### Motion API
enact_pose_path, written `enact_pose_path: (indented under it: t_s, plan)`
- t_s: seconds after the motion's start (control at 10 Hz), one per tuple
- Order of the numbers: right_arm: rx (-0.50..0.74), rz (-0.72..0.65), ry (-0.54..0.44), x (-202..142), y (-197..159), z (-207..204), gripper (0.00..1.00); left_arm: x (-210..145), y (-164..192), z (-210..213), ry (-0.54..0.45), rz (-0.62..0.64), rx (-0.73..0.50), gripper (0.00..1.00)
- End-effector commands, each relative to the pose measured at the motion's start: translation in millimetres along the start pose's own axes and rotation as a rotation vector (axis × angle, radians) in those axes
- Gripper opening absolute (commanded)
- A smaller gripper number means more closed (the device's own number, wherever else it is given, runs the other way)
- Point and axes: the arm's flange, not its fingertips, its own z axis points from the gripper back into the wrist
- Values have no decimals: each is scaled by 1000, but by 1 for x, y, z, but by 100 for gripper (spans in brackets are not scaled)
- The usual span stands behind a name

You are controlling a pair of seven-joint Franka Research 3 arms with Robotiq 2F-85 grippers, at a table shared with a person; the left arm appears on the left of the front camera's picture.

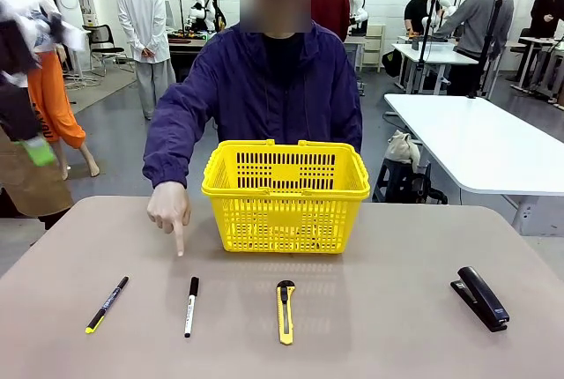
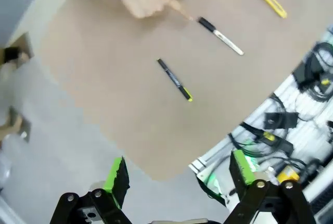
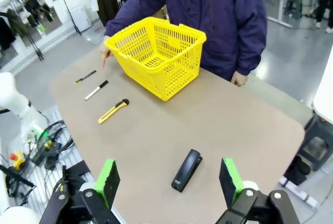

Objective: Place the items the person wants into the basket.
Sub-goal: Pick up the item the person points to and place it in the Market Basket.

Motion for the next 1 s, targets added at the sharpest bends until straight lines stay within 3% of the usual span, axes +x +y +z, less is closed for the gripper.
enact_pose_path:
  t_s: [0.0, 0.2, 0.4, 0.7, 0.8, 0.9]
  plan:
    - [11, 12, -27, -1, -2, 0, 100, 11, -43, -40, 118, 165, 170, 100]
    - [11, 12, -27, -1, -2, 0, 100, 30, -67, -78, 127, 326, 186, 100]
    - [11, 12, -27, -1, -2, 0, 100, 45, -66, -104, 69, 496, 123, 100]
    - [11, 12, -27, -1, -2, 0, 100, 52, -58, -111, -23, 591, 59, 100]
    - [11, 12, -27, -1, -2, 0, 100, 52, -52, -112, -21, 602, 31, 100]
    - [11, 12, -27, -1, -2, 0, 100, 51, -55, -111, 44, 568, 77, 100]
